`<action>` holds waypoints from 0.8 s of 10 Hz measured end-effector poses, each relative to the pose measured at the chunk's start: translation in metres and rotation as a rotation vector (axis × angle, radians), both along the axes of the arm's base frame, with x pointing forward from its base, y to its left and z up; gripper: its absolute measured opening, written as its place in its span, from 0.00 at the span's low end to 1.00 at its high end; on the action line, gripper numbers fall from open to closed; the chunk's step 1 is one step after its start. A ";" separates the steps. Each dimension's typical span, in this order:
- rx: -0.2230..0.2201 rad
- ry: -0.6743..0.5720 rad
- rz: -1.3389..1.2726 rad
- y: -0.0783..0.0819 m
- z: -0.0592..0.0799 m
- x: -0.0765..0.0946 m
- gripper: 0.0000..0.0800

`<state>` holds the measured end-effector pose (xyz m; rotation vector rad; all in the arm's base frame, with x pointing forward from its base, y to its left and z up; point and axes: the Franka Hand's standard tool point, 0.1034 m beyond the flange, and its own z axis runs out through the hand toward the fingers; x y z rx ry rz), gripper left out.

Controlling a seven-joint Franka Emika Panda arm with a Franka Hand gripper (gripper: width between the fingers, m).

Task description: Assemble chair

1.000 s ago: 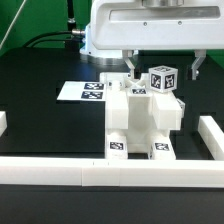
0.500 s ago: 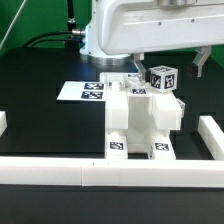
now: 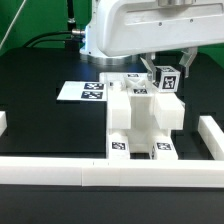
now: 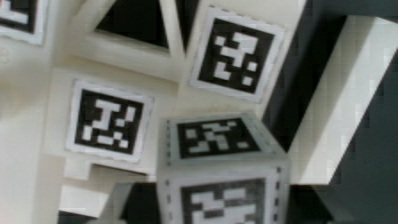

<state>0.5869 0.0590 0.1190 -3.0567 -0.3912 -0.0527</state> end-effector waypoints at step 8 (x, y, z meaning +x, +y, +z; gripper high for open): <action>0.046 0.025 -0.538 0.000 0.000 0.002 0.36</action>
Offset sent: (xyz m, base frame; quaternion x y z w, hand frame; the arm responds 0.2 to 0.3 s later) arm -0.0053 -0.0060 -0.0032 0.0302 0.0101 0.3042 0.9521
